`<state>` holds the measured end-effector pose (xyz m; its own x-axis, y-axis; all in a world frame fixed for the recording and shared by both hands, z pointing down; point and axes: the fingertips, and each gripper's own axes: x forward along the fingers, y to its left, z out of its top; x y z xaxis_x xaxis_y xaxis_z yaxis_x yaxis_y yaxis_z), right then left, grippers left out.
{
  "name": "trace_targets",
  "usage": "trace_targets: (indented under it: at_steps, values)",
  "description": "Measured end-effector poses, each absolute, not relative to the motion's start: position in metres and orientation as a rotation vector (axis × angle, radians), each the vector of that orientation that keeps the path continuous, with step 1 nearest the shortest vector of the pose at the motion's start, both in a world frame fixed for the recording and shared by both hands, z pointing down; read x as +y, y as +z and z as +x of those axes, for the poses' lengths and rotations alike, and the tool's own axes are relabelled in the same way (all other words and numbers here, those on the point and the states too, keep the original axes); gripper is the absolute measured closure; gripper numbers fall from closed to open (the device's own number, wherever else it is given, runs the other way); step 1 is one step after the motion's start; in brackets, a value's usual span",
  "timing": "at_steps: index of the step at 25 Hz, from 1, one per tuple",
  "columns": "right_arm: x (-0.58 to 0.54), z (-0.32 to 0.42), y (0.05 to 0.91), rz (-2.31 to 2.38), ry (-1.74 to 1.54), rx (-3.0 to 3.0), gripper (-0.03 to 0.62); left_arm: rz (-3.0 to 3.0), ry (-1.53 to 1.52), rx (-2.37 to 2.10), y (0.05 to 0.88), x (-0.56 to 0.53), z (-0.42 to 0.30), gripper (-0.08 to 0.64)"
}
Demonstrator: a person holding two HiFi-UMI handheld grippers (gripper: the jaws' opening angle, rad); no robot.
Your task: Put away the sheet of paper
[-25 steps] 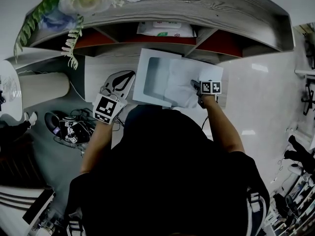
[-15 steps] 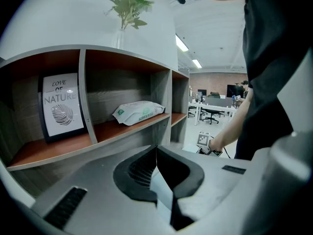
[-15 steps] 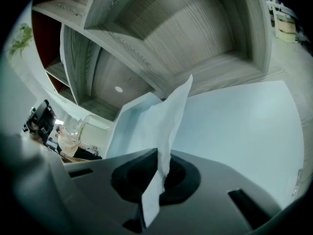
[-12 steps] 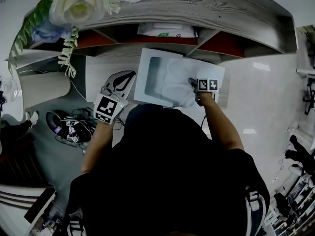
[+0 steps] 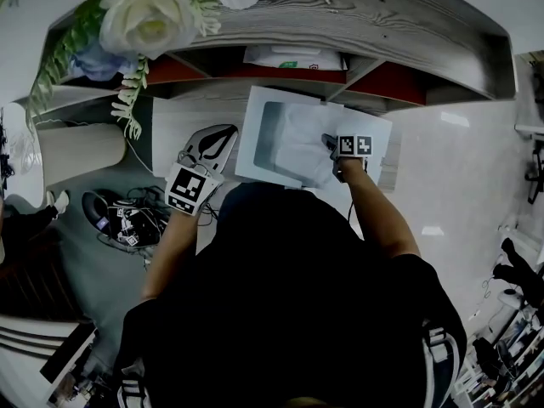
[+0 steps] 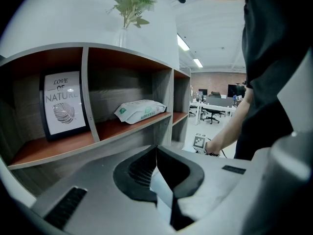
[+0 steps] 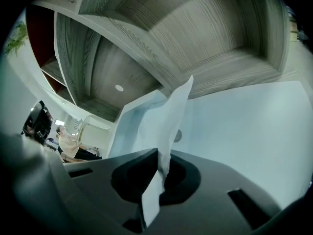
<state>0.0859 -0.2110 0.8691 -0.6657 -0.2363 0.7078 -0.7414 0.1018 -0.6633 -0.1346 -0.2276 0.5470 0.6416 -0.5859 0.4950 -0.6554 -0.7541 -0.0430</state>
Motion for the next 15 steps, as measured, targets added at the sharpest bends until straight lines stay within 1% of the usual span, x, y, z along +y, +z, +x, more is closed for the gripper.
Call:
trace_targets:
  at_steps: [15]
  values:
    - [-0.218, 0.037, 0.867, 0.9, 1.625, -1.995, 0.578, 2.712, 0.752, -1.026, 0.549, -0.224, -0.136, 0.539]
